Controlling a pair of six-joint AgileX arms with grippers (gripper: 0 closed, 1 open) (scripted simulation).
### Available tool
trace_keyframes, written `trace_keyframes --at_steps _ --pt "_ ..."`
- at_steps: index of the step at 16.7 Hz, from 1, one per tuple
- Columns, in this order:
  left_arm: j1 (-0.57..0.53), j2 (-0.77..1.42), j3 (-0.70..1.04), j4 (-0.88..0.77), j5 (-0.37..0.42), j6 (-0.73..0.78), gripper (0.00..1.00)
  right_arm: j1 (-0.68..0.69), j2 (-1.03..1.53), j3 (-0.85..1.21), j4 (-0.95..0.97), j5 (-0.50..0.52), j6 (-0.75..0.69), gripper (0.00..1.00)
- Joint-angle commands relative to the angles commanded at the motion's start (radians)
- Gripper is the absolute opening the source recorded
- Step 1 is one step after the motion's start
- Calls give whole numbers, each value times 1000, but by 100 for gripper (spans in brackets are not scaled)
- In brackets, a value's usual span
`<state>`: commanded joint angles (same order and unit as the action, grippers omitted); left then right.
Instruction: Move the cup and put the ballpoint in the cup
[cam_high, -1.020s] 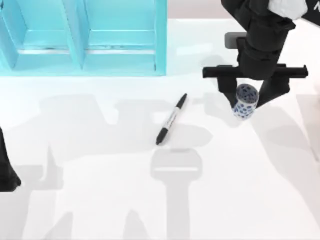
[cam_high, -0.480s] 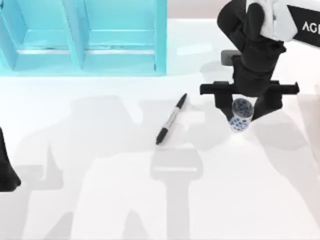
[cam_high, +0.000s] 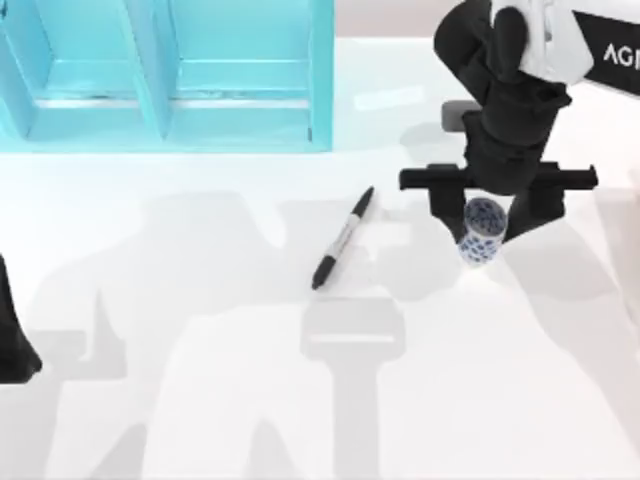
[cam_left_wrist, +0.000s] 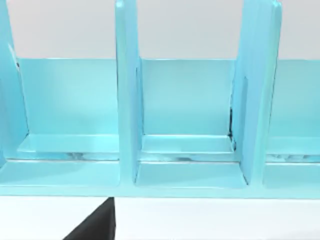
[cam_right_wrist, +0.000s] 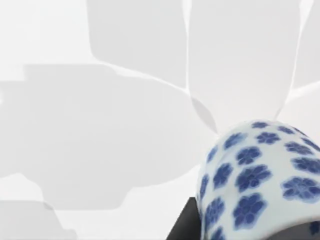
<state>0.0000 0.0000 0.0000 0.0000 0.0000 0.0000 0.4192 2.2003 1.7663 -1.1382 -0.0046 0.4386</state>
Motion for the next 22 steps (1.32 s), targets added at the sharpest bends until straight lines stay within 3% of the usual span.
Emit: trace_keyframes --at_steps 7,17,22 --pt "0 0 0 0 0 0 100 0 0 0 0 0 0 98" --pt "0 0 0 0 0 0 100 -2 2 3 -2 0 0 100" --pt "0 0 0 0 0 0 100 0 58 171 -160 0 3 100"
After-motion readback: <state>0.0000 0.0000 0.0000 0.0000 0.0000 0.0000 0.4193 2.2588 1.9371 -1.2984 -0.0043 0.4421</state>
